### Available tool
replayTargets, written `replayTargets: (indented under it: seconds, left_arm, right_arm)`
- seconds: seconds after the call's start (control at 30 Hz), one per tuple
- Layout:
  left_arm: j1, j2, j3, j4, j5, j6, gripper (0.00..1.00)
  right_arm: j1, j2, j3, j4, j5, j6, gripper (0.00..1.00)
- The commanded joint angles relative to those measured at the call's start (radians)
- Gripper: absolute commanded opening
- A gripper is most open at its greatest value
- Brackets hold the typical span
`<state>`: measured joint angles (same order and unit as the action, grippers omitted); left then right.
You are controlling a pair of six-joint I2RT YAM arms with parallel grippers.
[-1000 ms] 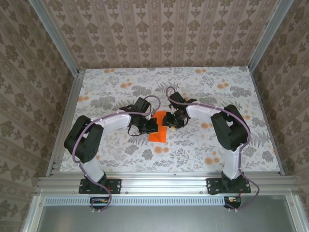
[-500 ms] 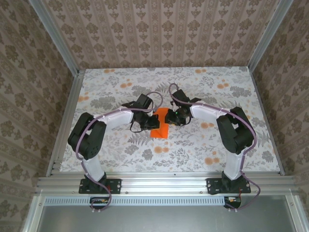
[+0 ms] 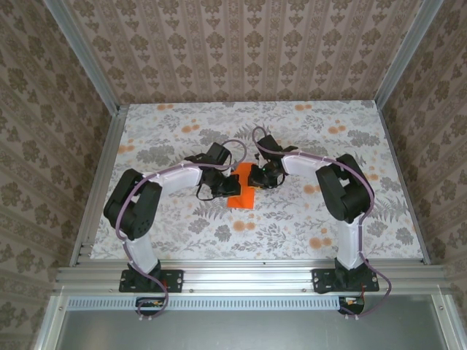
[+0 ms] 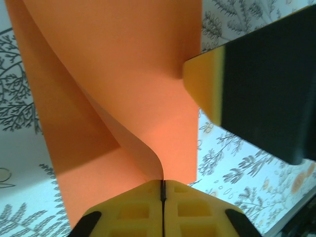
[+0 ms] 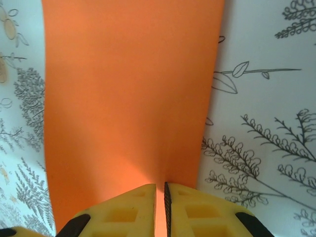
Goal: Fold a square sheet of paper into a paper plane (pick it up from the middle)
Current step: Fold the triangle a second time at the center of the table.
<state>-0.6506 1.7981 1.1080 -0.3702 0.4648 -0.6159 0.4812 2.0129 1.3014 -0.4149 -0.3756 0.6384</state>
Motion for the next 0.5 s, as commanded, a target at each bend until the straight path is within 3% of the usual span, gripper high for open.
replayTargets:
  seconds: [0.0,0.1,0.47]
  left_arm:
    - [0.014,-0.037,-0.028,0.077,0.062,-0.068,0.20]
    - [0.021,-0.046,-0.053,0.154,0.100,-0.126,0.31]
    - [0.058,-0.032,-0.133,0.383,0.172,-0.264,0.37]
  right_arm:
    - [-0.010,0.032,0.009,-0.002,-0.026,0.010,0.15]
    - [-0.013,0.036,-0.010,0.014,-0.033,0.022,0.15]
    - [-0.025,0.040,-0.040,0.054,-0.077,0.055,0.13]
